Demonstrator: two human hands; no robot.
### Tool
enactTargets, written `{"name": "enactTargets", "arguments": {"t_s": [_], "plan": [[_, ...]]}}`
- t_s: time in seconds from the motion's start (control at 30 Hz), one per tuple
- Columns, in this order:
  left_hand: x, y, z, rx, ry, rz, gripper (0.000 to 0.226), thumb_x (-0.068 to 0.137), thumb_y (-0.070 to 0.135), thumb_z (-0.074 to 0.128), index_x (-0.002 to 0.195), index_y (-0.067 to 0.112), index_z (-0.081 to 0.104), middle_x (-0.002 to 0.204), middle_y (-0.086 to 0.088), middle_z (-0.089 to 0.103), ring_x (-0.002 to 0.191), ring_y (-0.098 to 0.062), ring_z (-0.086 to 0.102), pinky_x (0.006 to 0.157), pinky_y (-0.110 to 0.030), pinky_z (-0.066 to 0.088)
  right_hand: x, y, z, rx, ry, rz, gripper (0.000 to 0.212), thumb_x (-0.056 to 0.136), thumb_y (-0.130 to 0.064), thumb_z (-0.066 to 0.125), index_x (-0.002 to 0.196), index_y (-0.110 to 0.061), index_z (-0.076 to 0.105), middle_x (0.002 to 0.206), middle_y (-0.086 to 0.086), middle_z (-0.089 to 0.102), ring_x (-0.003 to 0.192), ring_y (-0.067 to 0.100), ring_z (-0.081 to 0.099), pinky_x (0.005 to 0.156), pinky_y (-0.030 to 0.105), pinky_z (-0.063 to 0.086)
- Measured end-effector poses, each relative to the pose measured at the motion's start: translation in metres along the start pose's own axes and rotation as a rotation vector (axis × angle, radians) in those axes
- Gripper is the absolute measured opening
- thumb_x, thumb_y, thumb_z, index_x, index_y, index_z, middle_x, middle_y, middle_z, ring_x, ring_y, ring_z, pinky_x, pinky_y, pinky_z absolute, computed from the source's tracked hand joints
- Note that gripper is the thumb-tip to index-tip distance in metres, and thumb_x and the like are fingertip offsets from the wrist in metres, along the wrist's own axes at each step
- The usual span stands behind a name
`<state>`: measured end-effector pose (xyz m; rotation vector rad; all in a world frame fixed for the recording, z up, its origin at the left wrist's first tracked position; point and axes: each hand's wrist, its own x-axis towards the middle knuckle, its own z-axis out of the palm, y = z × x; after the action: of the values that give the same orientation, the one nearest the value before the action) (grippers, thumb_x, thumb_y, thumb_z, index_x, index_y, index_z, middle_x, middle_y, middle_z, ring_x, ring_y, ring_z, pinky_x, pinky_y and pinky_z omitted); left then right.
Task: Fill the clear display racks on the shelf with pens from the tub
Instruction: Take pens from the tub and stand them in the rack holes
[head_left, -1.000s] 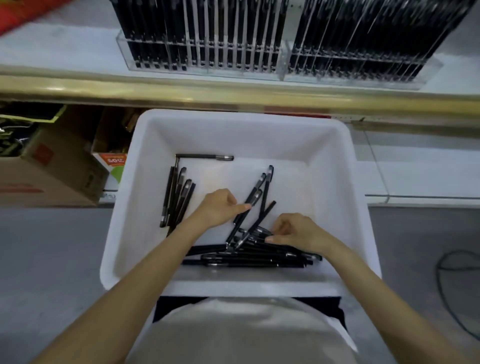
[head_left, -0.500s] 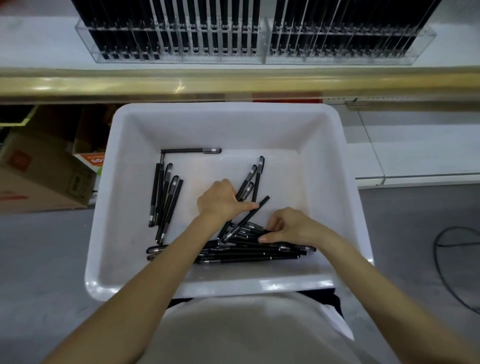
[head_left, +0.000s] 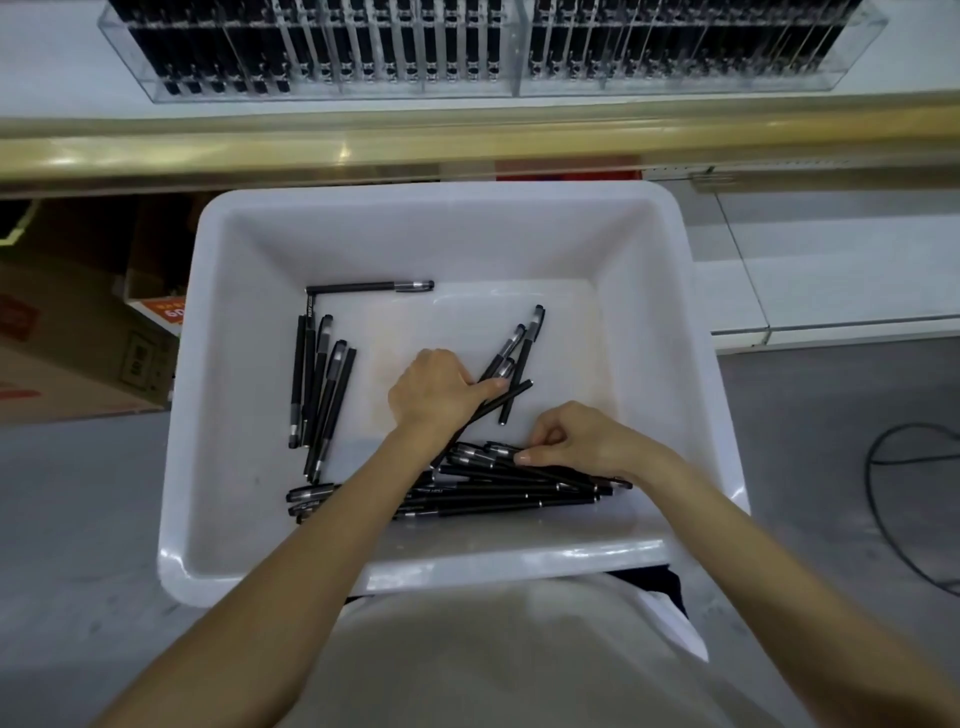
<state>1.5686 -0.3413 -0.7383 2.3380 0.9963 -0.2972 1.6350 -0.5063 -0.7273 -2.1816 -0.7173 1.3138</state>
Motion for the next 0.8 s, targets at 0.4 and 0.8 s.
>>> {"name": "enactTargets", "arguments": {"t_s": [0.4, 0.8], "plan": [[-0.006, 0.008, 0.000, -0.121, 0.028, 0.001, 0.029, 0.081, 0.045, 0.071, 0.079, 0.015, 0.074, 0.088, -0.004, 0.071, 0.071, -0.016, 0.054, 0.064, -0.027, 0.044, 0.002, 0.000, 0.001, 0.021, -0.027, 0.018, 0.025, 0.080, -0.028, 0.075, 0.066, -0.018, 0.057, 0.059, -0.009, 0.051, 0.056, 0.001, 0.045, 0.052, 0.008, 0.032], [0.001, -0.009, -0.043, -0.701, -0.167, -0.034, 0.022, 0.079, 0.025, 0.077, 0.087, 0.006, 0.072, 0.083, -0.002, 0.066, 0.074, -0.010, 0.058, 0.060, -0.018, 0.049, -0.004, -0.017, -0.019, 0.301, 0.096, -0.099, 0.009, 0.082, -0.003, 0.071, 0.086, -0.008, 0.064, 0.068, 0.002, 0.064, 0.061, 0.011, 0.058, 0.057, 0.016, 0.048]]}}
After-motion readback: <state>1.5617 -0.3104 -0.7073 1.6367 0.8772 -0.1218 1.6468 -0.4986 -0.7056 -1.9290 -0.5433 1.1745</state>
